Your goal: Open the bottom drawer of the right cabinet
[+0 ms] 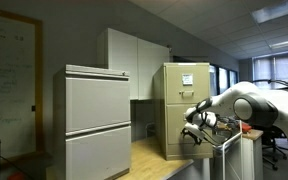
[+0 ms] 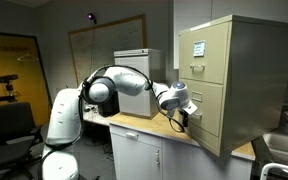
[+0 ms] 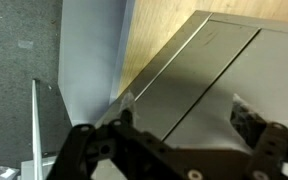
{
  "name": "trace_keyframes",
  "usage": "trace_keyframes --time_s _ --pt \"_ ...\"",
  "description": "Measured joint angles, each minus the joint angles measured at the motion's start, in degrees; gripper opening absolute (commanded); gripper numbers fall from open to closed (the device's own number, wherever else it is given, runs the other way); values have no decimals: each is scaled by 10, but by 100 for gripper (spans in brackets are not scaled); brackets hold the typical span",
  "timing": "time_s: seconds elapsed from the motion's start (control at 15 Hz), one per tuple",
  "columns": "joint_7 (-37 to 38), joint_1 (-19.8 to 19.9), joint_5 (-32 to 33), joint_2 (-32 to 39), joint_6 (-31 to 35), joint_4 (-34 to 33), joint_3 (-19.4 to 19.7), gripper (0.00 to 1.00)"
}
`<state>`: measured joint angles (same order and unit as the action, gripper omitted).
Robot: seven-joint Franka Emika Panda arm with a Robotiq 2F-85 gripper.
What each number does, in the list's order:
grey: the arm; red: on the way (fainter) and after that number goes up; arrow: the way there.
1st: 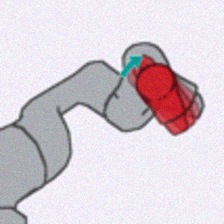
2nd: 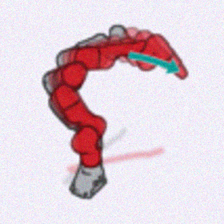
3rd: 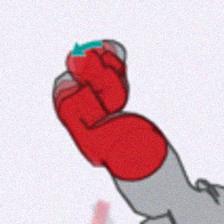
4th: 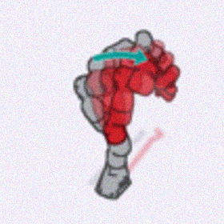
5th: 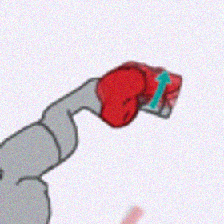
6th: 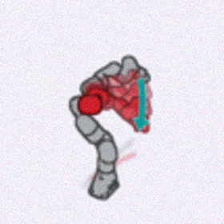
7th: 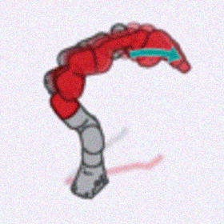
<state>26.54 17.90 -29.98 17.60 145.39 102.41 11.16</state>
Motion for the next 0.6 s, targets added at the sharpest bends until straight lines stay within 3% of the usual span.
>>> trace_keyframes --time_s 0.33,0.6 --pt "12 -15 -14 -77 99 75 1 100" --pt "38 -25 10 -117 124 103 8 100"
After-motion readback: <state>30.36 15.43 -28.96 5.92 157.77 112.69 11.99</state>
